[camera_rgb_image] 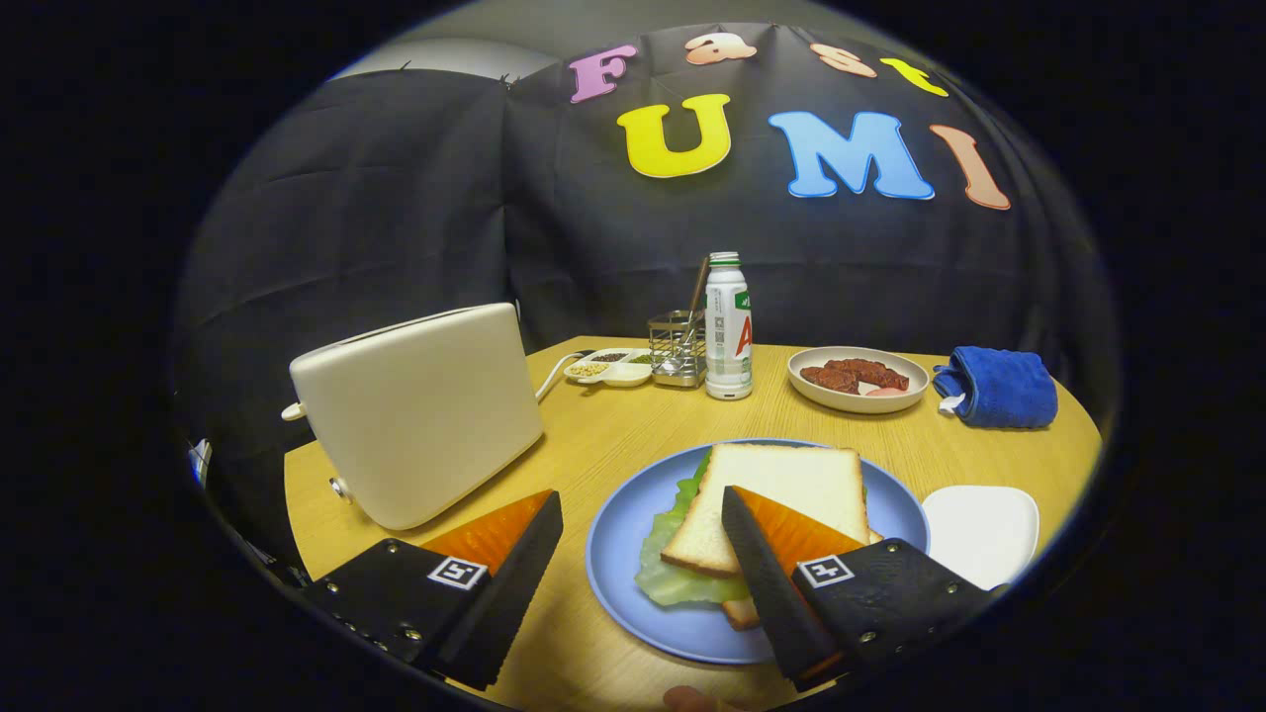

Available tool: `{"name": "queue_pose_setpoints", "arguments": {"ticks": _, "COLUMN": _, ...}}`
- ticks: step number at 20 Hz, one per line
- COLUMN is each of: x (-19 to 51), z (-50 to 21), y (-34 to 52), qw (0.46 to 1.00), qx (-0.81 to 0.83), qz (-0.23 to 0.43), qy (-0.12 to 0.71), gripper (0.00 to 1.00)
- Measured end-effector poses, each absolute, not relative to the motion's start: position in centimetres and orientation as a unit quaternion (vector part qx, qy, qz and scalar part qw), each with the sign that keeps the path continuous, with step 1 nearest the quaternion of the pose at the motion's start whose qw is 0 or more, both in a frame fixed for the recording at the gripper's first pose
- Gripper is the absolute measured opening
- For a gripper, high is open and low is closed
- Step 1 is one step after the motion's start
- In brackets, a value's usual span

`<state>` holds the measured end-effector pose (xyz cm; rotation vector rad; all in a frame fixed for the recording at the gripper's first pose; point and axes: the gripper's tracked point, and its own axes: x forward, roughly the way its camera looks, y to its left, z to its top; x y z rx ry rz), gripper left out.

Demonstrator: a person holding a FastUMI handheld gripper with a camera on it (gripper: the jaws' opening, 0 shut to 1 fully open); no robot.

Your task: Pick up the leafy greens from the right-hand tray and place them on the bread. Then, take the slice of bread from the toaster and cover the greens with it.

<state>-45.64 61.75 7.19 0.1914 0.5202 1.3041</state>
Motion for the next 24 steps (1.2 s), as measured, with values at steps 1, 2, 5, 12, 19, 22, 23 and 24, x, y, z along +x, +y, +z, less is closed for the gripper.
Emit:
{"name": "queue_pose_setpoints", "arguments": {"ticks": 1, "x": -45.0, "z": 7.7, "y": 61.4, "qw": 0.766, "qx": 0.090, "qz": 0.594, "qy": 0.228, "gripper": 0.98}}
{"name": "queue_pose_setpoints", "arguments": {"ticks": 2, "x": -44.3, "z": 8.2, "y": 61.0, "qw": 0.771, "qx": 0.094, "qz": 0.590, "qy": 0.218, "gripper": 0.98}}
{"name": "queue_pose_setpoints", "arguments": {"ticks": 5, "x": -40.7, "z": 9.2, "y": 58.8, "qw": 0.794, "qx": 0.105, "qz": 0.566, "qy": 0.198, "gripper": 0.98}}
{"name": "queue_pose_setpoints", "arguments": {"ticks": 12, "x": -32.2, "z": 9.0, "y": 52.1, "qw": 0.849, "qx": 0.114, "qz": 0.484, "qy": 0.182, "gripper": 0.98}}
{"name": "queue_pose_setpoints", "arguments": {"ticks": 19, "x": -29.9, "z": 9.0, "y": 49.7, "qw": 0.852, "qx": 0.136, "qz": 0.473, "qy": 0.179, "gripper": 0.98}}
{"name": "queue_pose_setpoints", "arguments": {"ticks": 22, "x": -28.7, "z": 10.2, "y": 48.1, "qw": 0.855, "qx": 0.147, "qz": 0.470, "qy": 0.164, "gripper": 0.98}}
{"name": "queue_pose_setpoints", "arguments": {"ticks": 23, "x": -27.9, "z": 10.7, "y": 47.3, "qw": 0.857, "qx": 0.153, "qz": 0.467, "qy": 0.157, "gripper": 0.98}}
{"name": "queue_pose_setpoints", "arguments": {"ticks": 24, "x": -26.8, "z": 11.3, "y": 46.1, "qw": 0.862, "qx": 0.160, "qz": 0.458, "qy": 0.147, "gripper": 0.98}}
